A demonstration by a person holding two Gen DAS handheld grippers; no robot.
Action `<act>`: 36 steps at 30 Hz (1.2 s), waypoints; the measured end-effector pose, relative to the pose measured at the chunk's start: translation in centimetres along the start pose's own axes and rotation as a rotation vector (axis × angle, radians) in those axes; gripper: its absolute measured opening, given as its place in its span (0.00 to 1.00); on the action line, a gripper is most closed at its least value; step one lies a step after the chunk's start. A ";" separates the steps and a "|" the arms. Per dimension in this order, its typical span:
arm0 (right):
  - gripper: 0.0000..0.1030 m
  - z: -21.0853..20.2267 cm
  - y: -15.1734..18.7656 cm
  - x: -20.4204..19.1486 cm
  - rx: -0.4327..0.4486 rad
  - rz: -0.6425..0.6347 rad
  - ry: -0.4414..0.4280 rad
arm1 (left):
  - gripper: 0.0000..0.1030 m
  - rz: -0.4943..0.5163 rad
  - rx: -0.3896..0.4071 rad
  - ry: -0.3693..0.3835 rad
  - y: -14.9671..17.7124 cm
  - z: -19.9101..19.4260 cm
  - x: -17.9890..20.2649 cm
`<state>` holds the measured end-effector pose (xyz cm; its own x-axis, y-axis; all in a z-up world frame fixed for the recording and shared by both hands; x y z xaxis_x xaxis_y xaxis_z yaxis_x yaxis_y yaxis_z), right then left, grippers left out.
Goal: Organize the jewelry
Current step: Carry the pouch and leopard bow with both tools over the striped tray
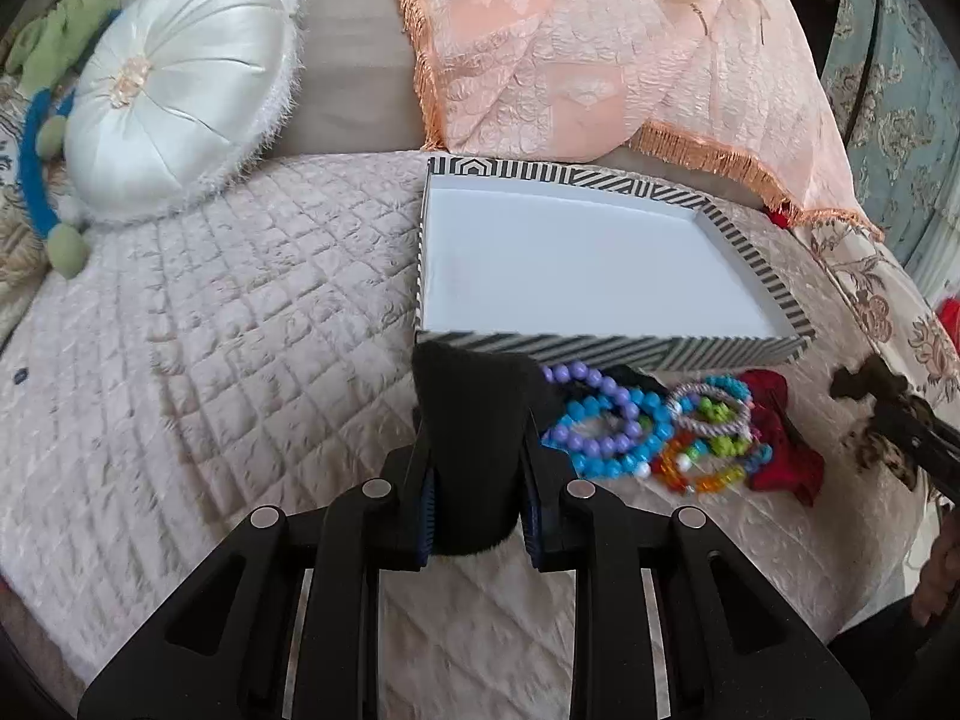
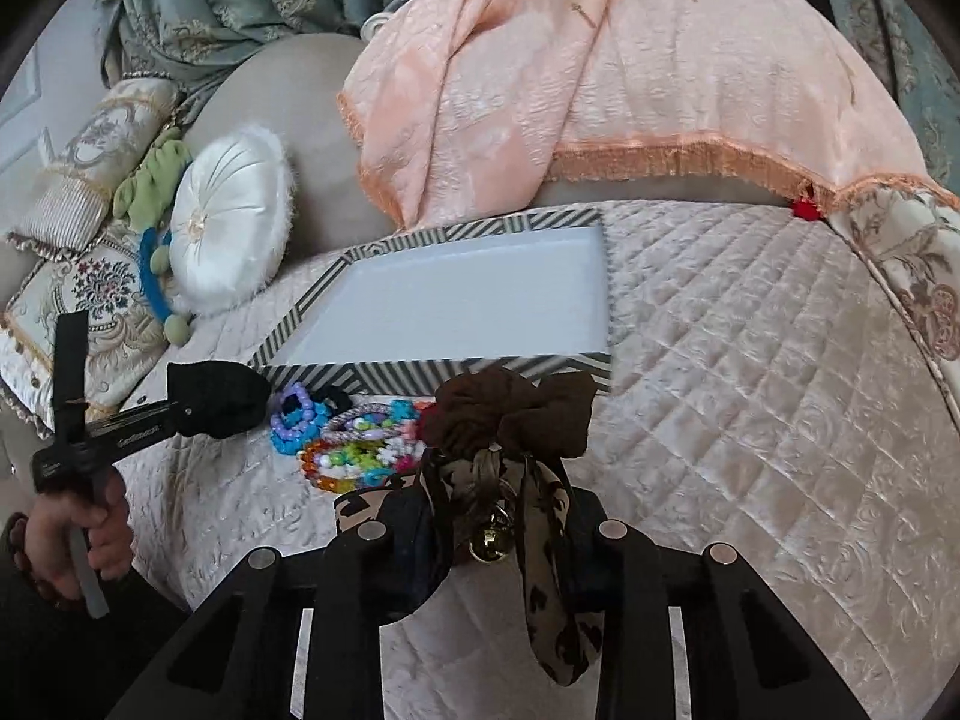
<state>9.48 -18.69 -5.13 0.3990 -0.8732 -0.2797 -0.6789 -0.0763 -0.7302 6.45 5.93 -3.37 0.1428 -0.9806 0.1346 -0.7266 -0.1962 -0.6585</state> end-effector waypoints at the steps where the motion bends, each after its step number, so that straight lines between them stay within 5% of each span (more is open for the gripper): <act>1: 0.29 0.0 -0.2 -0.5 -0.001 -0.014 -0.006 | 0.20 0.005 0.002 -0.020 0.1 -0.7 0.1; 6: 0.29 1.0 0.1 -2.5 -0.027 -0.058 0.002 | 0.21 0.030 0.028 -0.071 -0.1 -3.1 1.0; 16: 0.29 0.6 -0.1 -4.3 0.019 -0.097 -0.002 | 0.21 0.080 0.048 -0.144 1.2 -1.2 1.5; 36: 0.29 2.2 -1.1 -6.6 0.087 -0.163 0.084 | 0.21 0.106 0.071 -0.183 1.9 -1.9 0.7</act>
<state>8.94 -11.78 -3.88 0.4436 -0.8903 -0.1031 -0.5527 -0.1812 -0.8135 3.92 4.93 -3.08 0.1923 -0.9788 -0.0707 -0.6956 -0.0851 -0.7134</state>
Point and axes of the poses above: each gripper's, at about its wrist camera, not at the fingertips, and z roughly the way its jaws point, x to its right, y to its underside, the point moved 8 cm from there along z, roughly the way its jaws point, and after that the axes turned 3 degrees about -z, right-handed, at the moved point
